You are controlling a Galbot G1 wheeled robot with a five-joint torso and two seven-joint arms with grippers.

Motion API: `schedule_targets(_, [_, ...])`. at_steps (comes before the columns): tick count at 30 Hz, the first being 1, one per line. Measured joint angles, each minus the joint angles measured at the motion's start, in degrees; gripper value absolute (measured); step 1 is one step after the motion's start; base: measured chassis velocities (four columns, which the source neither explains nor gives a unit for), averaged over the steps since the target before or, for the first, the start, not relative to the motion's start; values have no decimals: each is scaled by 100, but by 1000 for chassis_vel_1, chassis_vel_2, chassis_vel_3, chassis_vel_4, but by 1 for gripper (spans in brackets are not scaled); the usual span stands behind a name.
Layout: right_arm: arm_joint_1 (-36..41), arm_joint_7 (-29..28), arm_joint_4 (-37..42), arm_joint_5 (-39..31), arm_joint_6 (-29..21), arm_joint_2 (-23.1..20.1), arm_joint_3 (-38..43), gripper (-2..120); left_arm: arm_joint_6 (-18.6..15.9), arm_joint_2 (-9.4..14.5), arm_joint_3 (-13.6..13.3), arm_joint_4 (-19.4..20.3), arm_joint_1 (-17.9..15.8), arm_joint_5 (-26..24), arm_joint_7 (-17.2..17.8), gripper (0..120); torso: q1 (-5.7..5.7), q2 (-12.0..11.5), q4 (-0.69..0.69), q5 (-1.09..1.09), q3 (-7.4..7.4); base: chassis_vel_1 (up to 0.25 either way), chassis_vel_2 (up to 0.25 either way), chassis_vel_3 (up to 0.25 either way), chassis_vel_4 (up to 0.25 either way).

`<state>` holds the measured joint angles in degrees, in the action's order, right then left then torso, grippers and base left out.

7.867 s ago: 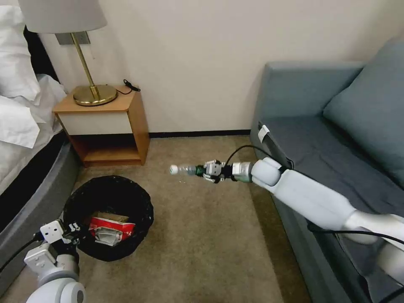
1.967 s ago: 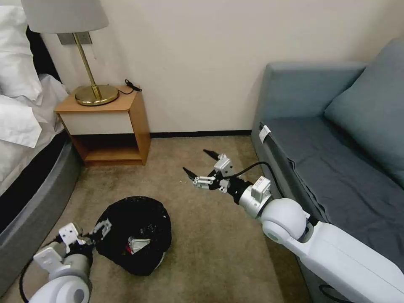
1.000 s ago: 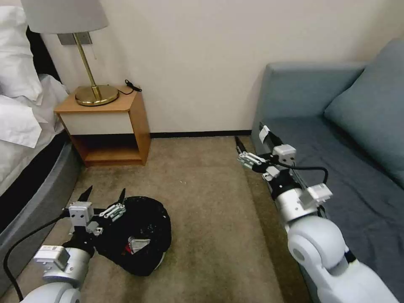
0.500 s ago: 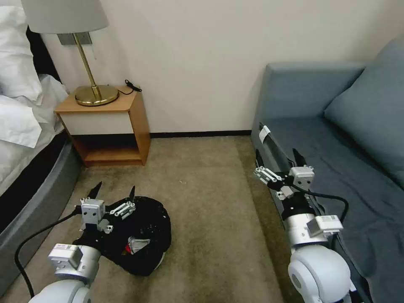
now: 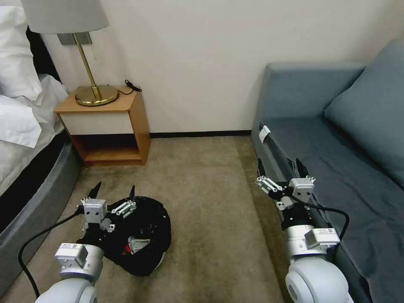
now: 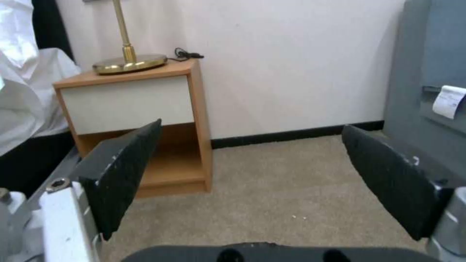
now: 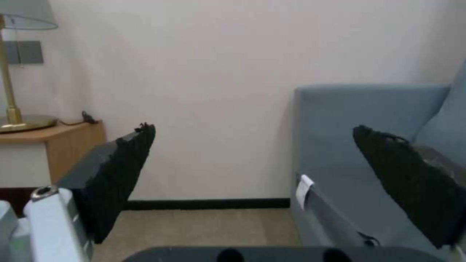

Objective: Pick up the trash bin, then pick up the garbage on the floor and place it into the trash bin.

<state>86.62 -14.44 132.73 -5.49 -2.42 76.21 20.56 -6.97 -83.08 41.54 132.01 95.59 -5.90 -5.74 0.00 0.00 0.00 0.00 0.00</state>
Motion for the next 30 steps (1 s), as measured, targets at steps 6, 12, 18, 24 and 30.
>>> schedule_targets(6, [1,-6,-33,5,7,-3,-16,100,-10,-38,-17,-50,-40,-4,40,100,0,0,0,0,0,0,0,0,0])
schedule_targets(12, [23,-36,-94,12,14,-1,-41,100,-38,-74,-68,-103,-111,-4,100,100,0,0,0,0,0,0,0,0,0])
schedule_targets(18, [46,-48,-134,18,36,16,-52,100,-92,-85,-123,-134,-178,7,107,100,0,0,0,0,0,0,0,0,0])
schedule_targets(24, [74,-80,-168,51,45,28,-85,100,-118,-116,-239,-211,-257,85,129,100,0,0,0,0,0,0,0,0,0])
schedule_targets(30, [74,-84,-169,52,46,29,-87,100,-122,-118,-242,-216,-259,93,132,100,0,0,0,0,0,0,0,0,0])
